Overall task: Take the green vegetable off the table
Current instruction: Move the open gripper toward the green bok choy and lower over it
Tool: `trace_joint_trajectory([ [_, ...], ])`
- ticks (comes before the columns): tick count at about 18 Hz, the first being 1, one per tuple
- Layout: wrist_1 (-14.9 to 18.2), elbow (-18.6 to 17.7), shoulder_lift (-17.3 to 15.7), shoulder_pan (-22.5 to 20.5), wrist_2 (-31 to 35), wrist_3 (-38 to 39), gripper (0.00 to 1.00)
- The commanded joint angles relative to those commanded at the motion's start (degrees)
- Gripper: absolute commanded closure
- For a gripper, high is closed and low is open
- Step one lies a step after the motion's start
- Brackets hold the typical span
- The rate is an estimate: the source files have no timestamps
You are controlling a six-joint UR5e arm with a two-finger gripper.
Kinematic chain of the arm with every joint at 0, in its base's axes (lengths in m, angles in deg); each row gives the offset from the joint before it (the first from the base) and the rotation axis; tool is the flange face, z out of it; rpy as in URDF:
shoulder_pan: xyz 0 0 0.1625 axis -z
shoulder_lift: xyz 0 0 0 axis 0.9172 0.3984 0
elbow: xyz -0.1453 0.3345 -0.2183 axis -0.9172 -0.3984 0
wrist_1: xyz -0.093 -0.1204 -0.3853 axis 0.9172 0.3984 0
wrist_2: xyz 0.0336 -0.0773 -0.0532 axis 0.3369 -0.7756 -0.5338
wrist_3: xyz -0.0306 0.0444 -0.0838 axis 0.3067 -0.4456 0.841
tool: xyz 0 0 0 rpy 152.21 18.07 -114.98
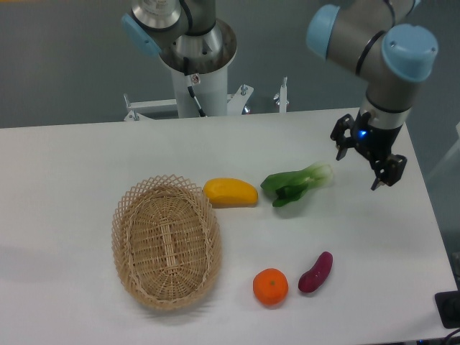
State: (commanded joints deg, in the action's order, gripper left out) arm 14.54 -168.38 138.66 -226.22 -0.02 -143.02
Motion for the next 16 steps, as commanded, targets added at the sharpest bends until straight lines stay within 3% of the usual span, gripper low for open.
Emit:
trace_joint_trajectory([
  [2,-2.82,-2.38,0.27,0.00,0.09,0.09,0.00],
  [5,-4.49,-5.63,0.00,-0.88,0.00,-1.05,0.00],
  [12,-5.46,-9.67,0.09,-1.49,1.41,-9.14,0.00],
  [16,-6.78,-11.97,0.18,-1.40,1.41,-8.79,0.00],
])
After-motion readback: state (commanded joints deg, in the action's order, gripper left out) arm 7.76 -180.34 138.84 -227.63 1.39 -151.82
